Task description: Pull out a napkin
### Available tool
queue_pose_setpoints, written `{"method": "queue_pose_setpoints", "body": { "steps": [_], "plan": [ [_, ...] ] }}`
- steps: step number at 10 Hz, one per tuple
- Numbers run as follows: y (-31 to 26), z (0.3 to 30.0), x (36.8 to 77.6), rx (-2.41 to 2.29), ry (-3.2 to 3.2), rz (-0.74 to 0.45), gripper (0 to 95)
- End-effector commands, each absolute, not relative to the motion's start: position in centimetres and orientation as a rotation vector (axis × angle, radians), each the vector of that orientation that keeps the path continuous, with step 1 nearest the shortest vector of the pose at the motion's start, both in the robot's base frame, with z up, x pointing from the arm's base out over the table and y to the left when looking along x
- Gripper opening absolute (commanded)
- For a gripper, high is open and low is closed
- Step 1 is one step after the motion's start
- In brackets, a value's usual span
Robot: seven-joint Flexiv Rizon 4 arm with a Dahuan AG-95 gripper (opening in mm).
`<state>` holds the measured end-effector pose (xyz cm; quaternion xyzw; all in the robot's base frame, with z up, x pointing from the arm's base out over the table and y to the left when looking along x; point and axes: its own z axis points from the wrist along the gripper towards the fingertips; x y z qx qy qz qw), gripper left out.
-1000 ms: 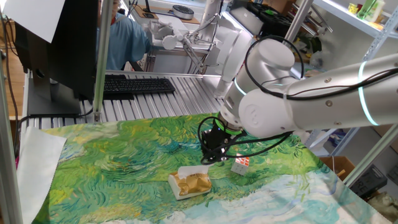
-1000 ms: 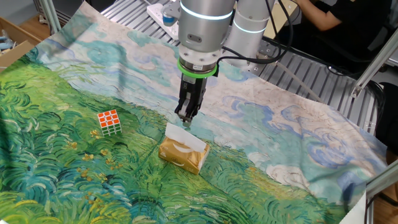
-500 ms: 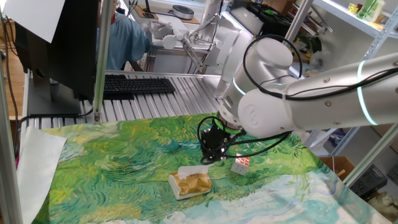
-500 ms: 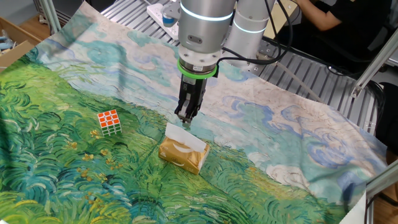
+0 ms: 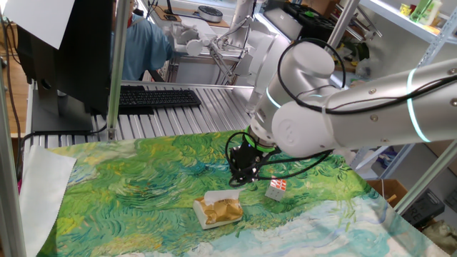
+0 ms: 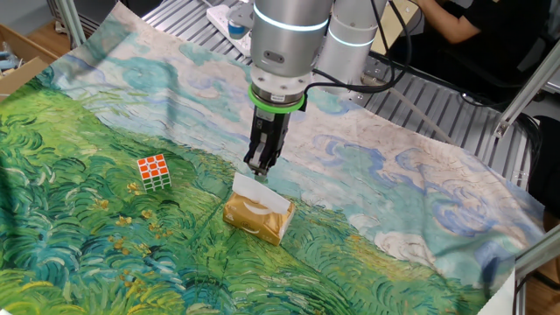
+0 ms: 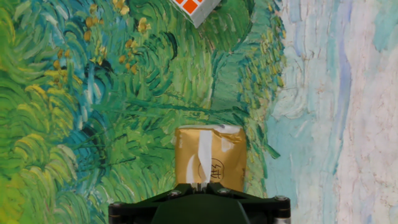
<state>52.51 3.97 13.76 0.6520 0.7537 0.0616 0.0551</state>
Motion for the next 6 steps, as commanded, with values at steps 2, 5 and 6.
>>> {"method": "queue_pose_setpoints", "body": {
  "steps": [2,5,6],
  "plan": [
    [4.0,13.51,52.49,1.974,2.266,0.144,19.0],
    [4.02,13.37,52.52,1.991,2.254,0.145,57.0],
    [4.03,13.3,52.53,1.992,2.253,0.143,57.0]
  ]
}}
